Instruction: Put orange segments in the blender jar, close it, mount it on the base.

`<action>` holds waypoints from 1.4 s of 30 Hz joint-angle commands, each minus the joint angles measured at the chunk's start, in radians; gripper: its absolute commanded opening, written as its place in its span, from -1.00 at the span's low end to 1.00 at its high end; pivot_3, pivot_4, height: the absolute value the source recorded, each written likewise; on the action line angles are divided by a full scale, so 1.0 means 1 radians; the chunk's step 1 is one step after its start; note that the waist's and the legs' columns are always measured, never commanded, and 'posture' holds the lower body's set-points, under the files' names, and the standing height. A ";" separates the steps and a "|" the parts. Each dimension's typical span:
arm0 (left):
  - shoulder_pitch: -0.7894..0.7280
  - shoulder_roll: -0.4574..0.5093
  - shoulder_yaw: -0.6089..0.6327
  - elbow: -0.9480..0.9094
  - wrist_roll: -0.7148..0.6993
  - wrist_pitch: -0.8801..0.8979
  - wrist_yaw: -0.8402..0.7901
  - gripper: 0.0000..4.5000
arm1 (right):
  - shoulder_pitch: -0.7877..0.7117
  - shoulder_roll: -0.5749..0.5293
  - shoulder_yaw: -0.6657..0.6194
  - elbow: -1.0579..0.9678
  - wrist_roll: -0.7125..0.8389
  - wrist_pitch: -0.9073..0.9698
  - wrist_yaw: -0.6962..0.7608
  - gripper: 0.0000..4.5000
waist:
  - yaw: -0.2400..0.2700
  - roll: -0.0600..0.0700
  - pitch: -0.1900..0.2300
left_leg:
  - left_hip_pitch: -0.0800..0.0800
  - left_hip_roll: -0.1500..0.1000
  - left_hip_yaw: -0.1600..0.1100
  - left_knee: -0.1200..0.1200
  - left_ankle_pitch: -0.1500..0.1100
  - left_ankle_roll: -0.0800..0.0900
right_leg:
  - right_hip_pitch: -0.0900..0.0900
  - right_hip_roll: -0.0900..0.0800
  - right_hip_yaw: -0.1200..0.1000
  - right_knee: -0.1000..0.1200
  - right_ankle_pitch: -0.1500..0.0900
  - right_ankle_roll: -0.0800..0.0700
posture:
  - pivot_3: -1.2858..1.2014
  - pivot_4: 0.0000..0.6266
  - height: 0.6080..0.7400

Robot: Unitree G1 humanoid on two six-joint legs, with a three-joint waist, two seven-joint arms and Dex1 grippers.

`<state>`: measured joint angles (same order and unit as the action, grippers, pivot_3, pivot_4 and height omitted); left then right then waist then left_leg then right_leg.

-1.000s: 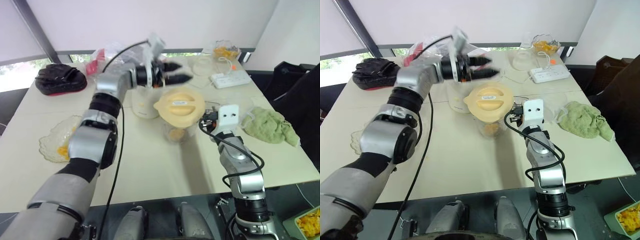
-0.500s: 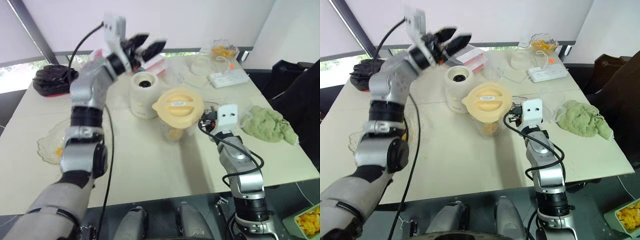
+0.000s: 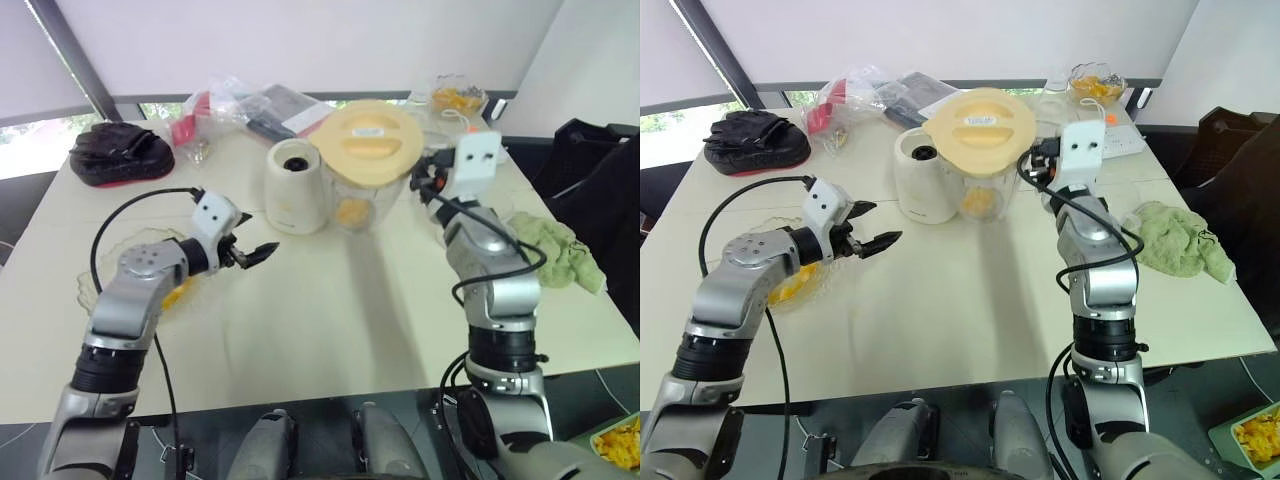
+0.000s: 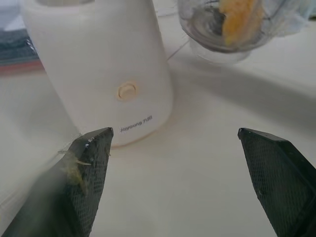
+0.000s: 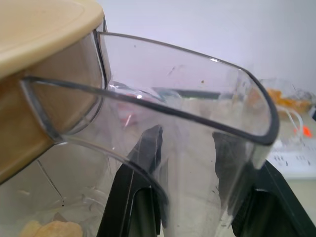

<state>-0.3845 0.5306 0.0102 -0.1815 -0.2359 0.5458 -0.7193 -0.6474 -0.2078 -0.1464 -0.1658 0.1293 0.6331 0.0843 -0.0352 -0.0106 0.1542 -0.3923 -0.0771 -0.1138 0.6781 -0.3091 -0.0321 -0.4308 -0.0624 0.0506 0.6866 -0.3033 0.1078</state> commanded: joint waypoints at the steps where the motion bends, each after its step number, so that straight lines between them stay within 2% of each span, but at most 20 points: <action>1: 0.035 -0.030 -0.017 -0.101 0.001 0.017 0.058 0.86 | -0.153 -0.052 -0.049 0.030 0.019 0.010 -0.003 -0.53 | -0.003 0.001 0.000 | 0.000 0.000 0.000 0.000 0.000 0.000 | 0.000 0.000 0.000 0.000 0.000 0.000 | 0.03 -0.52 1.00; 7: 0.079 -0.076 -0.038 -0.138 0.017 0.019 0.126 0.86 | -0.351 -0.121 -0.061 0.183 0.017 0.040 -0.005 -0.53 | -0.011 0.002 0.001 | 0.000 0.000 0.001 -0.001 0.000 0.000 | -0.001 0.000 0.000 0.000 0.000 0.000 | 0.03 -0.52 1.00; 11: 0.103 -0.093 -0.048 -0.148 0.042 0.010 0.174 0.86 | -0.569 -0.138 -0.075 0.416 0.019 0.024 -0.022 -0.53 | -0.015 0.004 0.002 | 0.000 0.000 0.004 -0.001 0.000 0.000 | -0.002 0.000 0.001 0.000 0.000 0.000 | 0.03 -0.52 1.00; 15: 0.121 -0.100 -0.045 -0.164 0.042 0.008 0.195 0.86 | -0.779 -0.079 -0.154 0.686 0.074 0.055 -0.115 -0.53 | -0.013 0.004 0.002 | 0.000 0.001 0.004 -0.003 0.000 0.000 | -0.003 0.000 0.001 0.001 0.000 -0.001 | 0.03 -0.52 1.00; 22: 0.160 -0.093 -0.043 -0.208 0.053 0.016 0.228 0.86 | -1.023 0.064 -0.151 1.001 0.078 -0.091 -0.160 -0.53 | -0.020 0.004 0.002 | 0.000 0.001 0.004 -0.008 0.000 -0.001 | -0.005 -0.001 0.001 -0.001 0.000 -0.001 | 0.03 -0.52 1.00; 26: 0.176 -0.086 -0.040 -0.233 0.059 0.025 0.243 0.86 | -1.072 0.124 -0.116 1.109 0.055 -0.180 -0.162 -0.53 | -0.044 0.004 0.003 | -0.001 0.000 0.006 -0.011 0.001 -0.001 | -0.009 -0.001 0.001 -0.002 0.000 -0.001 | 0.03 -0.52 1.00; 30: 0.184 -0.082 -0.039 -0.254 0.060 0.039 0.256 0.86 | -1.067 0.154 -0.087 1.185 0.033 -0.232 -0.163 -0.53 | -0.039 0.004 0.002 | -0.001 0.001 0.005 -0.012 0.001 -0.002 | -0.009 -0.001 0.001 -0.002 0.000 -0.001 | 0.03 -0.52 1.00; 42: 0.201 -0.036 -0.049 -0.286 0.064 0.058 0.255 0.86 | -0.990 0.176 -0.021 1.218 -0.010 -0.248 -0.154 -0.53 | -0.040 0.004 0.003 | -0.001 0.001 0.005 -0.011 0.001 -0.002 | -0.008 -0.001 0.001 -0.002 0.000 -0.001 | 0.03 -0.52 1.00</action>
<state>-0.1886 0.4812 -0.0448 -0.4252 -0.1823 0.6087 -0.4616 -1.6166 -0.0345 -0.1774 1.0983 0.1287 0.4182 -0.0723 -0.0749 -0.0064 0.1567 -0.3934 -0.0763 -0.1083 0.6668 -0.3079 -0.0341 -0.4394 -0.0633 0.0517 0.6851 -0.3030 0.1068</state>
